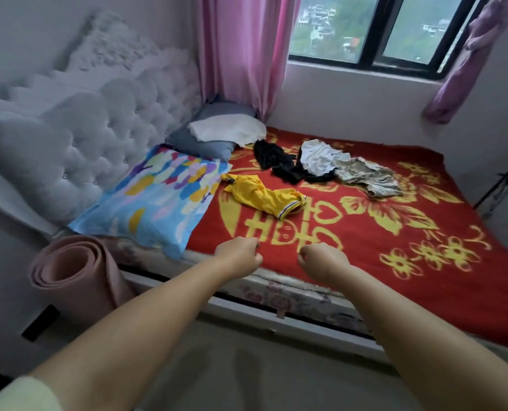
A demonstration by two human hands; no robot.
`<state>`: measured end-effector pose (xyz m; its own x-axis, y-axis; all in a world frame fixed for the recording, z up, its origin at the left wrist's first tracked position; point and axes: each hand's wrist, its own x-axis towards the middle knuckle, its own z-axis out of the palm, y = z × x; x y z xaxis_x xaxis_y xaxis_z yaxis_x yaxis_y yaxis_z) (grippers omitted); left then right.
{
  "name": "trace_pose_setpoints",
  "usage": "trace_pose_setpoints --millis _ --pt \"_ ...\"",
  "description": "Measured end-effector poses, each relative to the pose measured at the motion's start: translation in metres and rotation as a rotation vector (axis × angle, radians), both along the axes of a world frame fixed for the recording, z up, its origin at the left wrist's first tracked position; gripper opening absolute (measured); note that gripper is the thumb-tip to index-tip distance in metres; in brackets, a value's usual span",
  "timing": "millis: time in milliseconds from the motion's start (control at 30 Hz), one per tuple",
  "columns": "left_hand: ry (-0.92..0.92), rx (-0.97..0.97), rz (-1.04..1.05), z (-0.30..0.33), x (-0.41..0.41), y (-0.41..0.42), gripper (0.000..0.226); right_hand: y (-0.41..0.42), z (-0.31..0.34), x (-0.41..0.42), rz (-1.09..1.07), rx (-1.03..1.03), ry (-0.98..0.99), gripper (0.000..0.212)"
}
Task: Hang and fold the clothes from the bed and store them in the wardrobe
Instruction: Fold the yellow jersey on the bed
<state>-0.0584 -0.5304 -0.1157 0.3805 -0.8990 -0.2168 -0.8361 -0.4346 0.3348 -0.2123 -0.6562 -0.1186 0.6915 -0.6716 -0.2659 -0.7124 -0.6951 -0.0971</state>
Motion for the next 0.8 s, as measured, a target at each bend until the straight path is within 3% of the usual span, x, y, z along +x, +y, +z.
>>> trace_pose_setpoints --millis 400,800 --pt "0.035 0.113 -0.1 -0.038 0.02 -0.187 0.039 -0.166 -0.035 -0.015 -0.144 0.118 -0.077 0.042" --pt "0.085 0.199 -0.1 -0.115 0.142 -0.416 0.029 -0.392 -0.1 0.109 -0.233 0.18 0.009 0.041"
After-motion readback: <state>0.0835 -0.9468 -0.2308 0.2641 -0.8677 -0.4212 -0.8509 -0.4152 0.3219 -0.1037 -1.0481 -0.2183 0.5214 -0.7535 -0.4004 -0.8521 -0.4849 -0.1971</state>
